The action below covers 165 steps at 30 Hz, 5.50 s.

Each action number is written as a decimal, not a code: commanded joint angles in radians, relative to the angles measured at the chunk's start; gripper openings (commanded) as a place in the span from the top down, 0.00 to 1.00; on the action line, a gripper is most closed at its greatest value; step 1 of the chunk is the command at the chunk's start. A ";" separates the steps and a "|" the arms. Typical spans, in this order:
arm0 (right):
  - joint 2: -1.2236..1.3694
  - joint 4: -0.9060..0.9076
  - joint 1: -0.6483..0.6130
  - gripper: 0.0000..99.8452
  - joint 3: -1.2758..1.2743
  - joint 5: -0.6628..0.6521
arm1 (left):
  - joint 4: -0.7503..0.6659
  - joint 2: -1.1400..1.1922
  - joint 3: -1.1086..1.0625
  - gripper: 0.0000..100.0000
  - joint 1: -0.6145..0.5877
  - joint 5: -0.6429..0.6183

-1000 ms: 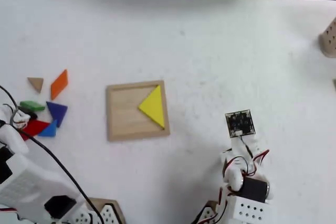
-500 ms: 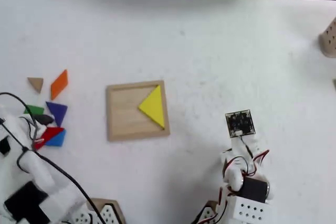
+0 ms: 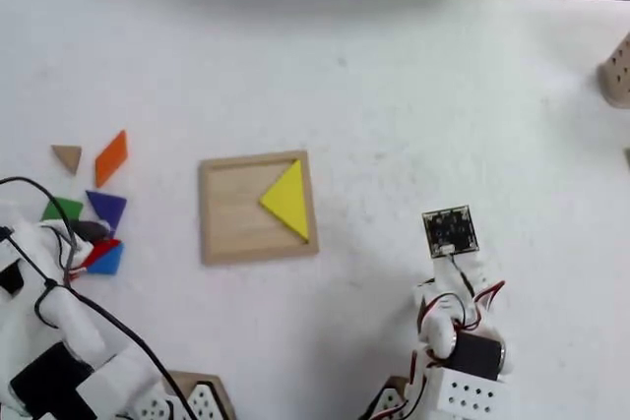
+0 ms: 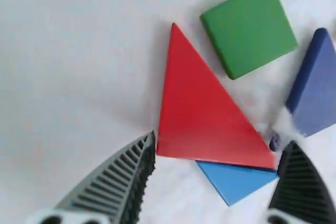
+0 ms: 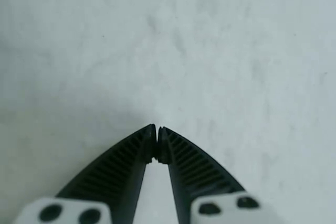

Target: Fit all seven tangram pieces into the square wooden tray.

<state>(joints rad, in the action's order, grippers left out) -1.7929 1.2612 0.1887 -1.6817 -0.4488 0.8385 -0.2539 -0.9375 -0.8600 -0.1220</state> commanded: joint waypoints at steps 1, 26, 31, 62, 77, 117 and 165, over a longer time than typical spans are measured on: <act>-0.005 0.008 0.005 0.98 -0.009 -0.011 | 0.046 -0.001 -0.008 0.63 0.016 -0.071; -0.005 0.008 0.005 0.98 -0.009 -0.011 | -0.186 0.001 -0.011 0.64 -0.113 -0.382; -0.005 0.008 0.005 0.98 -0.009 -0.011 | -0.204 0.001 -0.012 0.64 -0.117 -0.382; -0.005 0.008 0.005 0.98 -0.009 -0.011 | -0.095 0.044 0.011 0.63 -0.056 -0.296; -0.005 0.008 0.007 0.98 -0.009 -0.011 | -0.094 0.054 0.018 0.63 -0.019 -0.245; -0.005 0.008 0.005 0.98 -0.009 -0.011 | 0.048 0.352 0.299 0.82 -0.030 -0.282; -0.005 0.008 0.005 0.98 -0.009 -0.011 | 0.011 0.148 0.209 0.69 0.033 -0.186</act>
<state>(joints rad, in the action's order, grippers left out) -1.7929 1.2643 0.1887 -1.6817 -0.4488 0.9137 -0.1511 -0.7580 -0.7864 -0.2601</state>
